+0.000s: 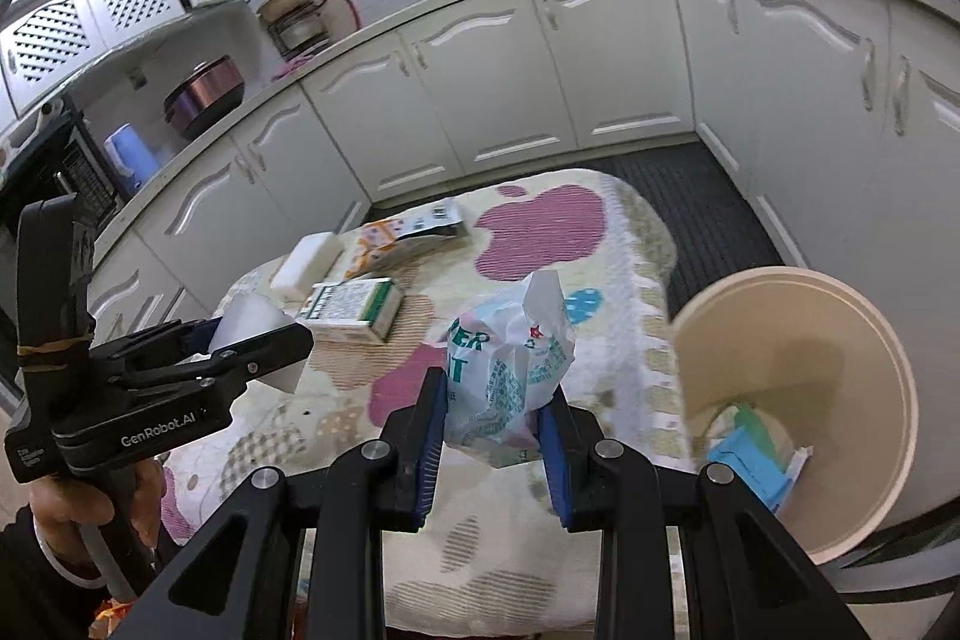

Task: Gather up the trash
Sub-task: 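Carry the white sponge and plastic bag over the beige bucket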

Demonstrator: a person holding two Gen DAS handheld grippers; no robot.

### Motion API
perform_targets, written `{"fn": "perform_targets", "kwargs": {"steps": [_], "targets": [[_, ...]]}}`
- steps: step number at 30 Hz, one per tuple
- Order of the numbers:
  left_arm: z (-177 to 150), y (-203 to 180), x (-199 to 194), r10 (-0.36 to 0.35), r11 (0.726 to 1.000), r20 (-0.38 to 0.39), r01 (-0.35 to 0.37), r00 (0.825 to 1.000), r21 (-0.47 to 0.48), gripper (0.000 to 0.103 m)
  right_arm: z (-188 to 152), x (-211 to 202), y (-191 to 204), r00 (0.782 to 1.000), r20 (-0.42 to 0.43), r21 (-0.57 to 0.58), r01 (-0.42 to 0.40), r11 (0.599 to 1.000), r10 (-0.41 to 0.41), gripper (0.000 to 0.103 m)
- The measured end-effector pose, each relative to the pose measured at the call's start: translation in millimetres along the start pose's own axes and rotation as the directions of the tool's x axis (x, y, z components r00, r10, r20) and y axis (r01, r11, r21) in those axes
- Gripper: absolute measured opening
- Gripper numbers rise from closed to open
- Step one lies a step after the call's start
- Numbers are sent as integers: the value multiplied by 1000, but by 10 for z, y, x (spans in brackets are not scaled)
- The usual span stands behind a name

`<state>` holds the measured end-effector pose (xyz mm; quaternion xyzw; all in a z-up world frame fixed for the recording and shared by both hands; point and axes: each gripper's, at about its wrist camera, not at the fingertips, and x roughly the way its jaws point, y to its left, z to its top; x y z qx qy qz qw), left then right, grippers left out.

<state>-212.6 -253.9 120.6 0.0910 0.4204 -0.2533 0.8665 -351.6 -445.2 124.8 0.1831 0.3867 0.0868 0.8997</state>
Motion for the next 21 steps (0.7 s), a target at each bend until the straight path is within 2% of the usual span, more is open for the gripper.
{"fn": "perform_targets", "kwargs": {"steps": [10, 14, 17, 21], "targets": [[161, -485, 164, -73, 995, -32, 75, 997, 66, 49, -44, -226, -424, 998, 23, 67, 61, 996, -63, 28], [260, -695, 290, -129, 989, -61, 134, 990, 69, 49, -85, -312, -675, 993, 23, 105, 109, 988, -112, 28], [338, -892, 420, -186, 979, -100, 194, 977, 71, 49, -135, -362, -884, 990, 17, 138, 139, 981, -143, 28], [412, -1153, 567, -206, 971, -128, 219, 970, 94, 50, -194, -379, -1138, 986, -1, 180, 167, 970, -169, 28]]}}
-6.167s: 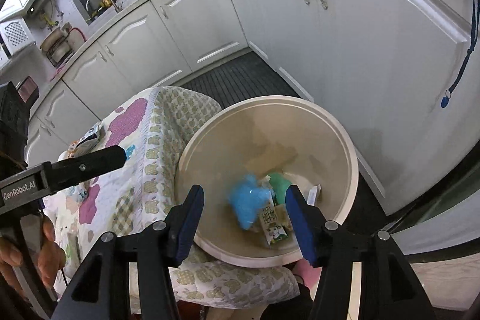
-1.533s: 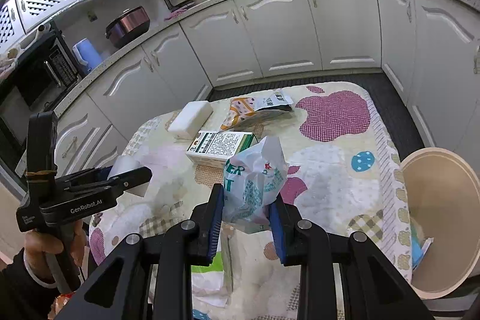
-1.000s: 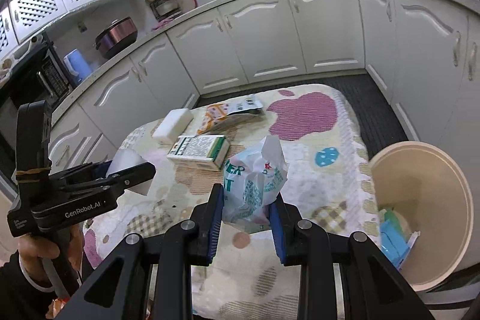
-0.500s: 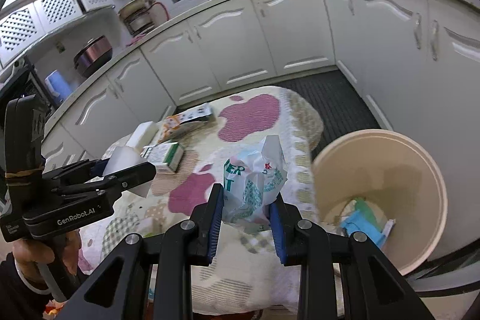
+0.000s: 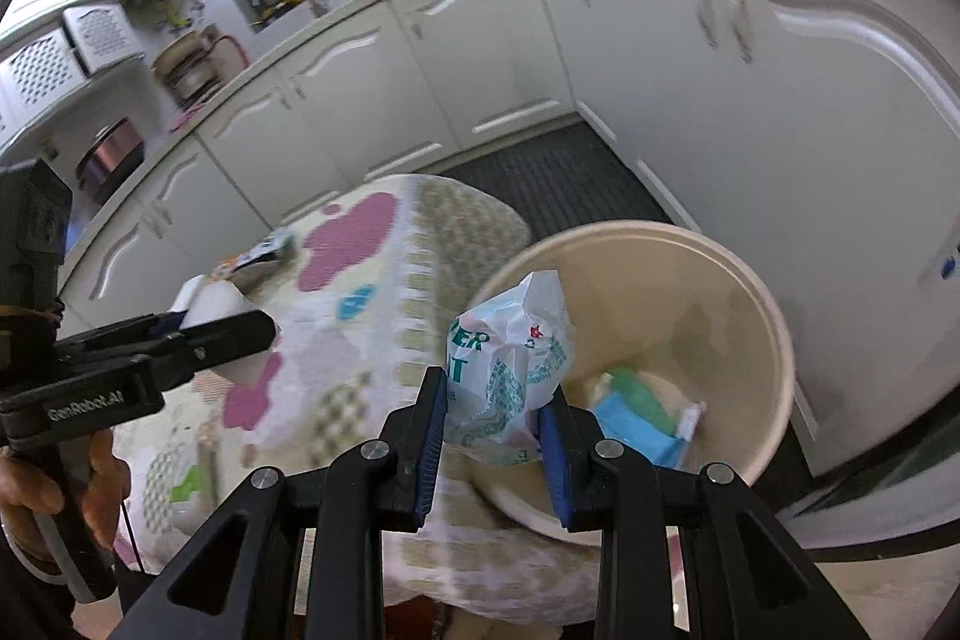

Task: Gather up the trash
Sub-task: 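Carry the white sponge and plastic bag over the beige bucket, then open both tools to drop the sponge and plastic bag into the bucket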

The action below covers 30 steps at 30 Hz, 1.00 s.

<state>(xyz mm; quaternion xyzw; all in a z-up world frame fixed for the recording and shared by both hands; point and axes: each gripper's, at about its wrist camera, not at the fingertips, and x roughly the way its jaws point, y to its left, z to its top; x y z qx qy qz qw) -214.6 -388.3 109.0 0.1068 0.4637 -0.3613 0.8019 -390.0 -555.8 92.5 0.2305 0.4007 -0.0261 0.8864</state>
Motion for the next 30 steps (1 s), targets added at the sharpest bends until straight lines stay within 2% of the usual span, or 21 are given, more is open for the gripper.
{"fn": "perform_targets", "kwargs": {"steps": [6, 15, 18, 19, 20, 30], "targets": [[186, -291, 340, -47, 998, -44, 49, 998, 29, 50, -44, 80, -315, 999, -27, 50, 29, 998, -28, 28], [312, -467, 738, -73, 997, -92, 75, 993, 17, 54, -88, 270, -622, 995, -76, 95, 77, 992, -70, 28], [328, -474, 810, -72, 997, -97, 73, 993, 8, 55, -94, 348, -692, 992, -96, 112, 98, 989, -87, 40], [335, -468, 822, -76, 997, -97, 77, 992, 3, 55, -97, 376, -698, 990, -103, 112, 108, 988, -97, 49], [343, -459, 837, -81, 997, -96, 81, 992, -4, 56, -98, 395, -708, 989, -104, 112, 114, 987, -102, 50], [319, -352, 925, -116, 993, -129, 110, 985, -51, 62, -140, 419, -768, 989, -114, 148, 113, 983, -97, 52]]}}
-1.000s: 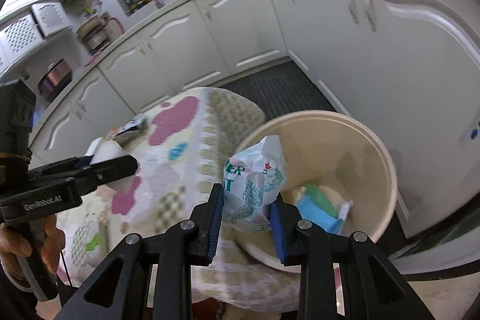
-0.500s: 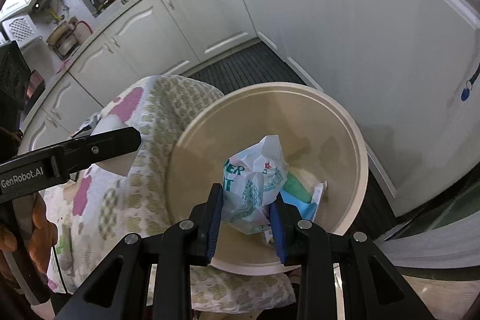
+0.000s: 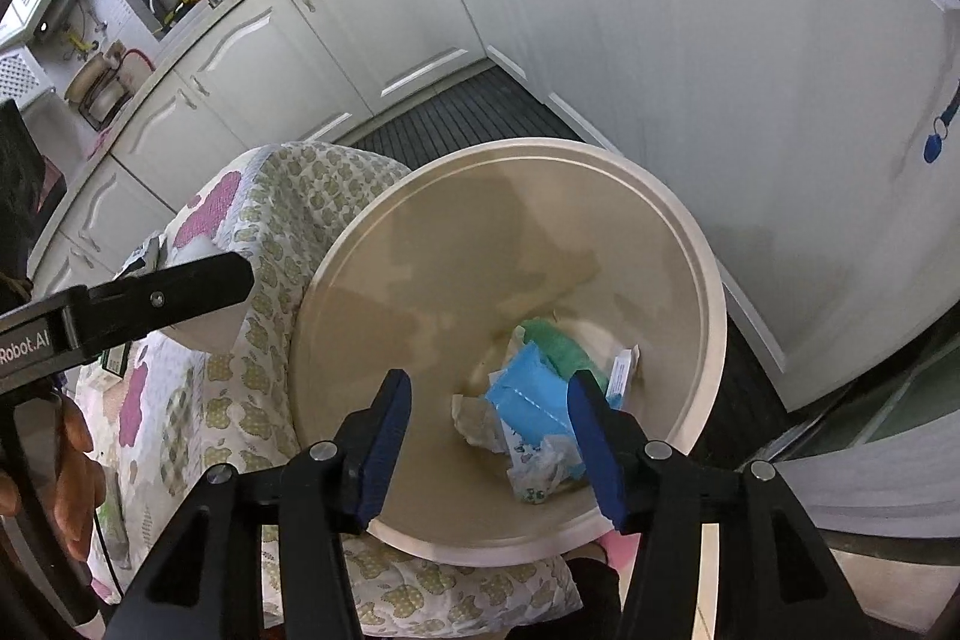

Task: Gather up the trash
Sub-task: 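Open both tools to drop the sponge and plastic bag into the bucket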

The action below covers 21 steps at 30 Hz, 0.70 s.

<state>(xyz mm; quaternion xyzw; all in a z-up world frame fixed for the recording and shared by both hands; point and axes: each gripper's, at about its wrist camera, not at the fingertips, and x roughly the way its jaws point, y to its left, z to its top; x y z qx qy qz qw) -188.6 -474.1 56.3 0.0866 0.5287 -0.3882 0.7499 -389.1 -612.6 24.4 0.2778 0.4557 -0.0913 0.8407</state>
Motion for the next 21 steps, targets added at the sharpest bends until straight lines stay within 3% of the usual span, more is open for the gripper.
{"fn": "perform_targets", "kwargs": {"steps": [11, 21], "targets": [[-48, -5, -43, -8, 1000, 0, 8, 1000, -2, 62, 30, -31, 28, 1000, 8, 10, -12, 1000, 12, 53], [-138, -44, -293, 58, 998, 51, -60, 997, 34, 62, -5, -102, 131, 1000, 23, 1, -18, 1000, 18, 53]]}}
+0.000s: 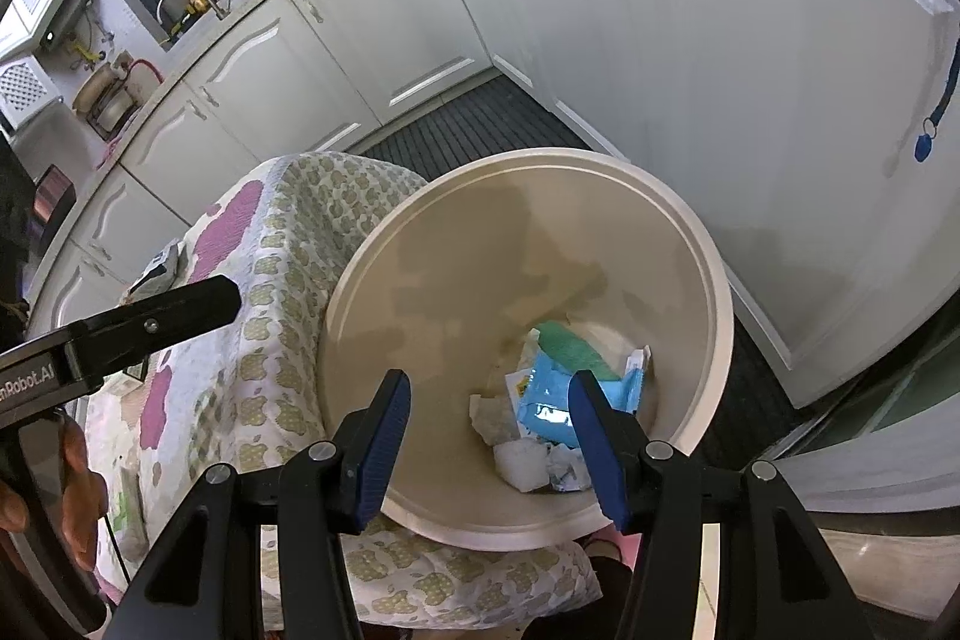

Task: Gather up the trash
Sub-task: 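Move both tools back over the table toward the remaining trash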

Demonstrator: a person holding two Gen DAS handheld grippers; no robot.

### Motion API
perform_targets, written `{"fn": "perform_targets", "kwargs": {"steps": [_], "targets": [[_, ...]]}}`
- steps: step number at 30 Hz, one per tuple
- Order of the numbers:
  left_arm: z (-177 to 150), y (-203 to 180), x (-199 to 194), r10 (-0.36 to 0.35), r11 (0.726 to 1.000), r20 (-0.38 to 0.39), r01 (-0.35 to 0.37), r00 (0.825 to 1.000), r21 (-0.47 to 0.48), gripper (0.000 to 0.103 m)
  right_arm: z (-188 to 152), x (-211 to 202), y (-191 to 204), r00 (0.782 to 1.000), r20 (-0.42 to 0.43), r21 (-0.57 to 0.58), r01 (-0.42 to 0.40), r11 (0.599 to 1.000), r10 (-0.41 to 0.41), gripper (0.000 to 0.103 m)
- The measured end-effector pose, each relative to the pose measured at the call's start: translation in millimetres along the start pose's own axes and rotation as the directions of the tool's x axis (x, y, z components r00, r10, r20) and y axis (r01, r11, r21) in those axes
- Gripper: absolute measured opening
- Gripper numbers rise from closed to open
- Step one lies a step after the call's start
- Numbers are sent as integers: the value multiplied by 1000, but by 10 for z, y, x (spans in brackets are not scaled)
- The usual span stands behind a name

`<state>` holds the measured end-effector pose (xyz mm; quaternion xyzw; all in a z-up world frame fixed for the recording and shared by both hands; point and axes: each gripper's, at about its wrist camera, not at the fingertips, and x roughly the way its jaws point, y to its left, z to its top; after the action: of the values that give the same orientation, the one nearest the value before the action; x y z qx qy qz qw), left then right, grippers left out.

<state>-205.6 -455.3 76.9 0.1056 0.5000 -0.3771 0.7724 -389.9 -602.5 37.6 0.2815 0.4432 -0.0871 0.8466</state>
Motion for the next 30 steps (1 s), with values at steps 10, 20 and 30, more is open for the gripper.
{"fn": "perform_targets", "kwargs": {"steps": [10, 20, 30], "targets": [[-195, 136, -412, 78, 997, 82, -80, 994, 16, 62, -59, -118, 323, 1000, 17, -60, -15, 998, 16, 53], [-448, 618, -980, 73, 997, 127, -69, 989, -38, 62, -136, -287, 835, 997, 37, -154, -57, 986, 64, 54], [-932, 1268, -1511, 85, 992, 128, -71, 988, -107, 62, -230, -258, 1499, 993, 14, -274, -111, 955, 120, 58]]}}
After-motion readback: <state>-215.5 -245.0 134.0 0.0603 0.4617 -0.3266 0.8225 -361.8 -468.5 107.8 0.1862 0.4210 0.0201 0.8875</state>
